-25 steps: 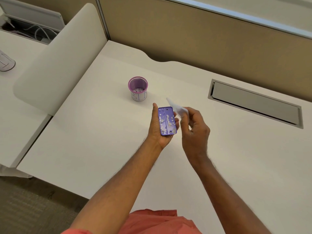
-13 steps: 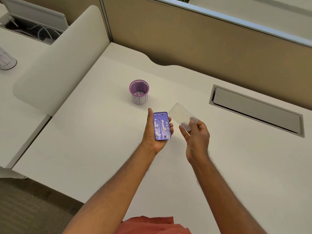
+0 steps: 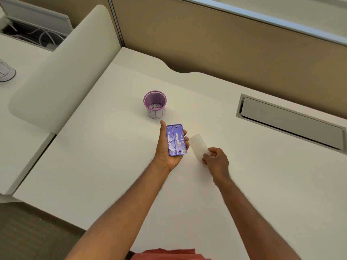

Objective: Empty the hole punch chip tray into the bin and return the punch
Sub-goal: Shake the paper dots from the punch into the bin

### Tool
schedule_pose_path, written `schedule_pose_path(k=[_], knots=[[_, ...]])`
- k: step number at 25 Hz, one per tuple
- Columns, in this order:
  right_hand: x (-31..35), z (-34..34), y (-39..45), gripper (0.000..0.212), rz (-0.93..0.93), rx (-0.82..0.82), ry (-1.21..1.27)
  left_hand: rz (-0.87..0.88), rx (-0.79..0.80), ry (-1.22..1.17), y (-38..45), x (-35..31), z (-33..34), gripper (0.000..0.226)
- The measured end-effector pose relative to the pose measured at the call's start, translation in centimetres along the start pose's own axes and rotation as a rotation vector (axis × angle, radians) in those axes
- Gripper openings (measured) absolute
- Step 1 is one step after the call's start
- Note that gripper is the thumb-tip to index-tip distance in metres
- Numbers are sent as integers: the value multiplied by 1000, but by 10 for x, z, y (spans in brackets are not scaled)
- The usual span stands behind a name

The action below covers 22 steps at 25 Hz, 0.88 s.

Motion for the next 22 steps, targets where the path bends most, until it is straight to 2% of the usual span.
schedule_pose_path(k=[7, 9, 12, 14, 16, 18, 22], knots=[[12, 4, -10, 49, -25, 3, -88, -11, 19, -10, 13, -8, -4, 68], [36, 9, -23, 43, -102, 3, -59, -1, 1, 3, 16, -12, -6, 68], [95, 30, -51, 28, -329, 32, -21, 52, -33, 88, 23, -25, -11, 69], [128, 52, -68, 38, -433, 93, -97, 73, -33, 118, 26, -34, -9, 72], [147, 76, -73, 61, -474, 167, -223, 97, -15, 88, 31, -47, -4, 73], [161, 97, -67, 74, -489, 209, -300, 135, -11, 57, 40, -66, -3, 71], [178, 109, -60, 72, -501, 216, -314, 166, 1, 38, 47, -80, -4, 69]])
Point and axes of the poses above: each hand's wrist, its own y-axis towards the middle knuckle, its own z-axis out of the palm, x = y × z, the point moved 10 cm from there along y, towards the middle knuckle, and after that the axes turned 3 degrees about x, right-handed, at the moved point
